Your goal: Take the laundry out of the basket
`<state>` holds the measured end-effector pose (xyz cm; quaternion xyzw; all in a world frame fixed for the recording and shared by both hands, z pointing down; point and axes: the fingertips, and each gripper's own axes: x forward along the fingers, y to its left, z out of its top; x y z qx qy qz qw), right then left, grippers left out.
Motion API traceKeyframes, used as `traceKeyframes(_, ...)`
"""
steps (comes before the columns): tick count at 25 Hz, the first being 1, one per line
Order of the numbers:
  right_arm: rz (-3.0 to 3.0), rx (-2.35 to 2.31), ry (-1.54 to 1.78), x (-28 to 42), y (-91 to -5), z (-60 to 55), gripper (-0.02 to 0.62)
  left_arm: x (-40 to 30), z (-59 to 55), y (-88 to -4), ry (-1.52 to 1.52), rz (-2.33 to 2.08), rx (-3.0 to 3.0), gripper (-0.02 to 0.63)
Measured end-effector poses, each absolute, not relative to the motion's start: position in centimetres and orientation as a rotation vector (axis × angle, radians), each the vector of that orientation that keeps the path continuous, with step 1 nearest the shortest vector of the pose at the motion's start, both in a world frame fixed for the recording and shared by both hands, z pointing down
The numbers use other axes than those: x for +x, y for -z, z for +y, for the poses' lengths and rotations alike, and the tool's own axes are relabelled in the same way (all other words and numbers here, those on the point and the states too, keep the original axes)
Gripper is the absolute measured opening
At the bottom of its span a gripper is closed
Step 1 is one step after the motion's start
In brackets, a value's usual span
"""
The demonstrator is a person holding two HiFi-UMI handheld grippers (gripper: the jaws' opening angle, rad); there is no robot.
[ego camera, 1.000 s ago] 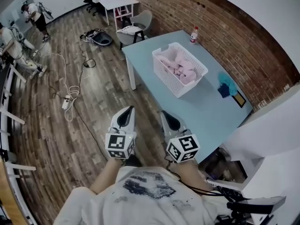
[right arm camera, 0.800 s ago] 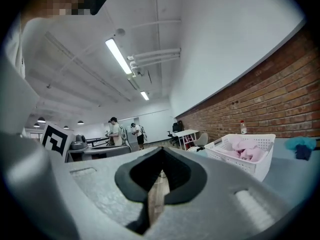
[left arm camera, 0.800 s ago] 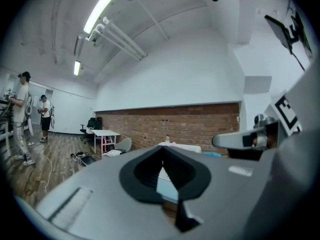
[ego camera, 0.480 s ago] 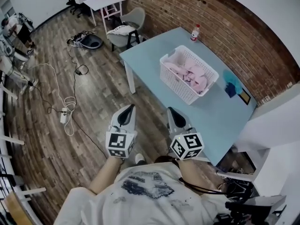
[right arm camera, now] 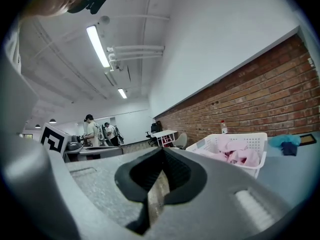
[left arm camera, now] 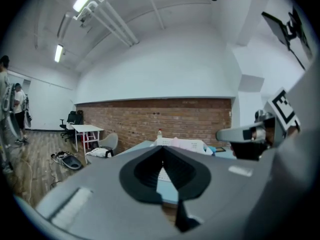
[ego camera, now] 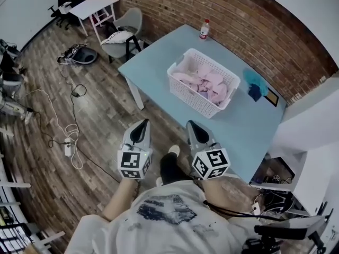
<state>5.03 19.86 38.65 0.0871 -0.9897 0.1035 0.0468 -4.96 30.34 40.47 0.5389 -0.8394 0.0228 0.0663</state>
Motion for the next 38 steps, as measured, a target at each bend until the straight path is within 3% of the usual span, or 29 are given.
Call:
traceKeyframes(15,-2.981,0.567,-0.425,-1.1,-40.2,2.0,-0.002,-13.3,10.8,-41.1,-0.183,-2.339,1.856,-0.011)
traceKeyframes(25,-2.946,0.744,-0.483,-1.8,-40.4,-10.5,-0.002,-14.7,-3.8,-40.6,-0.247,-2.188,2.023,-0.011)
traceKeyframes(38,-2.844,1.063,-0.505,-0.9,-41.0,-14.4,-0.003,-16.5,-10.1,-42.1,-0.283,-1.958,2.184,-0.011)
